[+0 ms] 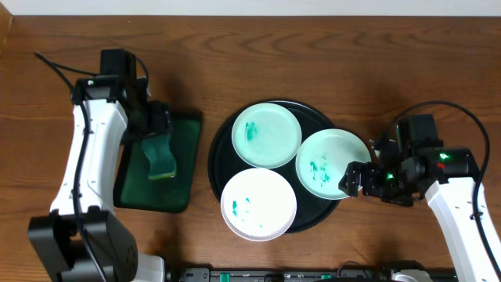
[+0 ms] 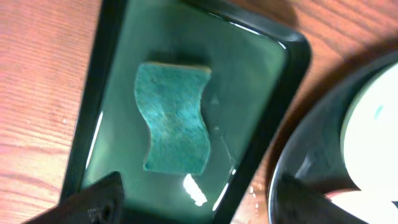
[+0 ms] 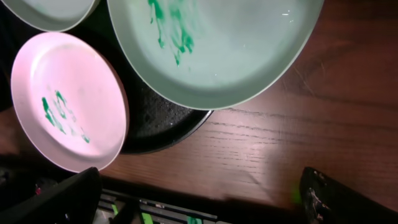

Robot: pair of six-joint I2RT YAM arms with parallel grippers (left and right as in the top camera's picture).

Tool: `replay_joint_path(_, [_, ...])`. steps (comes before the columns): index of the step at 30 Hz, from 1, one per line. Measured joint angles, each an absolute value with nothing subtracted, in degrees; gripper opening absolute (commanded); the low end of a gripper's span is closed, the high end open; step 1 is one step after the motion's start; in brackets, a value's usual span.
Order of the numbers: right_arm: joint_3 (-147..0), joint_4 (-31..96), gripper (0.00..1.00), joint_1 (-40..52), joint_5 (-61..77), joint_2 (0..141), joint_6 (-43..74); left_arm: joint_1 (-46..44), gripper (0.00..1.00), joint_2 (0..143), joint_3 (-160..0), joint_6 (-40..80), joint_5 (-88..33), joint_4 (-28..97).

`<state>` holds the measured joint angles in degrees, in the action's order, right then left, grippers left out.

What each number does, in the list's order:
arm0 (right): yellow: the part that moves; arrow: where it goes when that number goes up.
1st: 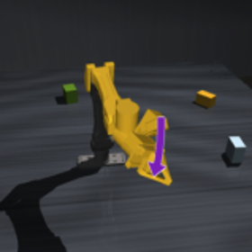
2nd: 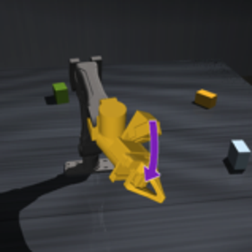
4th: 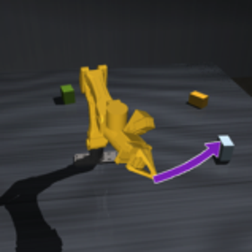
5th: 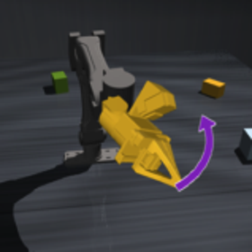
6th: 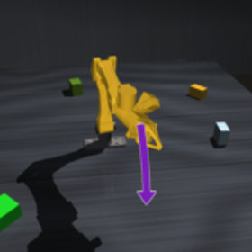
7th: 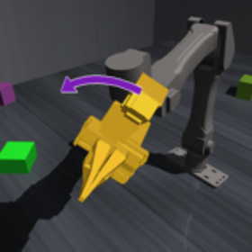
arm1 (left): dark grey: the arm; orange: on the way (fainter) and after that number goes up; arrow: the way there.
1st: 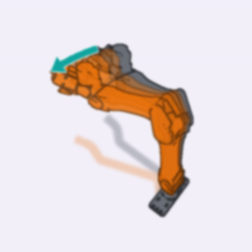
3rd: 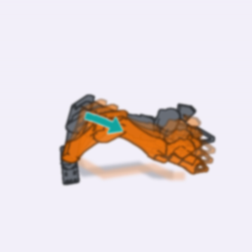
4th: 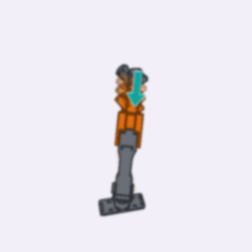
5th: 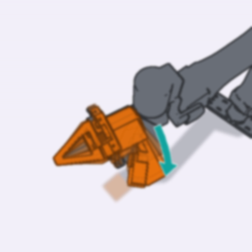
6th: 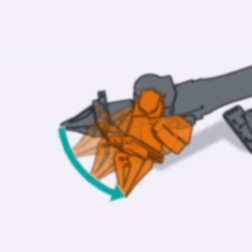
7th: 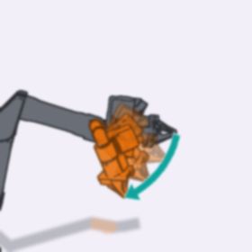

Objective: Clean dirty plates on tray and stack at the side
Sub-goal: 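Lower the left gripper onto the sponge and grasp it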

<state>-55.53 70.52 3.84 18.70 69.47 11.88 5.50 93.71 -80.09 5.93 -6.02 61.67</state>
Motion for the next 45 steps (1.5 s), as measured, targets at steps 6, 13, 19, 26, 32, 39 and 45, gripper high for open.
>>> replay_joint_path(6, [-55.53,70.81,0.99,3.84,19.44,69.47,11.53,9.04,0.74,100.53,-80.40,5.56,-6.59,64.29])
replay_joint_path(13, [-55.53,70.89,0.99,3.84,20.21,69.47,10.41,9.80,0.73,108.44,-80.40,3.55,-7.86,64.45])
replay_joint_path(19, [-55.51,71.20,0.99,3.84,20.93,69.47,9.96,9.80,0.67,110.50,-80.40,2.70,-8.51,62.74])
replay_joint_path(26, [-55.53,72.03,0.99,3.84,23.22,69.47,8.25,9.80,0.69,113.19,-80.40,1.13,-10.20,61.49])
replay_joint_path(32, [-55.53,72.03,0.99,3.84,24.01,69.47,7.77,9.82,0.63,116.40,-80.40,0.80,-10.57,60.90])
replay_joint_path(39, [-55.53,72.20,0.99,3.84,24.05,69.47,7.33,10.02,0.52,116.97,-80.40,0.16,-10.35,60.07])
replay_joint_path(45, [-55.53,72.40,0.99,3.84,24.05,69.47,7.16,10.02,0.72,117.01,-80.40,-0.14,-10.52,59.92])
